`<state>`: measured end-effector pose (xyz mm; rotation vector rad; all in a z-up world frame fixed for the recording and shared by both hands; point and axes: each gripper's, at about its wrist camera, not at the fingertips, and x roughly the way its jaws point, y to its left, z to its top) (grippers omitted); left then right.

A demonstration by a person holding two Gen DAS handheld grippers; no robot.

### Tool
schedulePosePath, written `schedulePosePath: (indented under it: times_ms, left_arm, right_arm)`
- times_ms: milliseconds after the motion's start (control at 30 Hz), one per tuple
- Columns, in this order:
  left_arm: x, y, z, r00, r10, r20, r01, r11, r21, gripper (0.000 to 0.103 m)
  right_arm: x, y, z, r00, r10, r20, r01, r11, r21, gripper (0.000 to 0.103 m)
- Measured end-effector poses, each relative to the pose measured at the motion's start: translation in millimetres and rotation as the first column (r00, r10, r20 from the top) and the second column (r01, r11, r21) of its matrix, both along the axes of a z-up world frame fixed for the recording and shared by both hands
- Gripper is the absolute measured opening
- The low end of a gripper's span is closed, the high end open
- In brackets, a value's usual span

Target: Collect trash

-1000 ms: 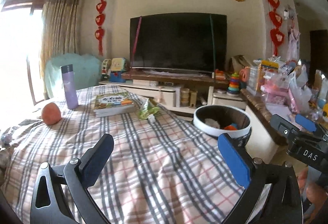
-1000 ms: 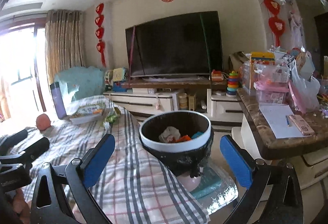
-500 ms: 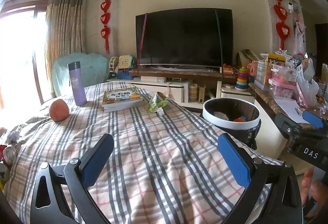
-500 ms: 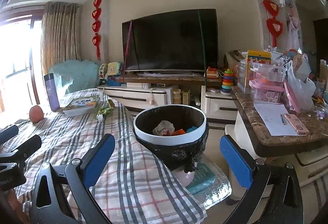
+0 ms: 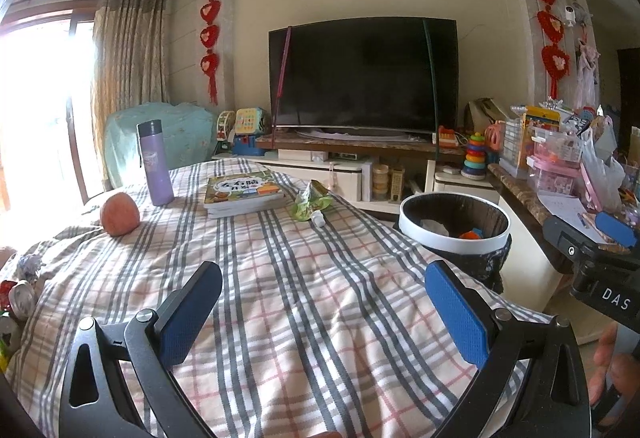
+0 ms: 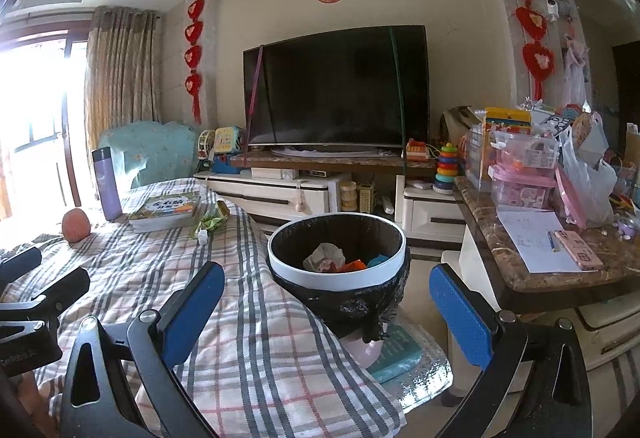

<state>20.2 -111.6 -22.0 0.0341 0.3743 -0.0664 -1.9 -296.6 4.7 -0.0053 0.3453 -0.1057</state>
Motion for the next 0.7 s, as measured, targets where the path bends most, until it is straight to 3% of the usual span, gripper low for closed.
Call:
schedulePosePath:
  times_ms: [700]
  left_arm:
    - [-4.4,2.2,-0.9,1.000,0.002,0.007,-0.002,1.000,-0.005,0.102]
  right_arm:
    - [-1.4,3.4,0.9,1.000,0.009,0.000,-0.009,1.000,0.000,0.103]
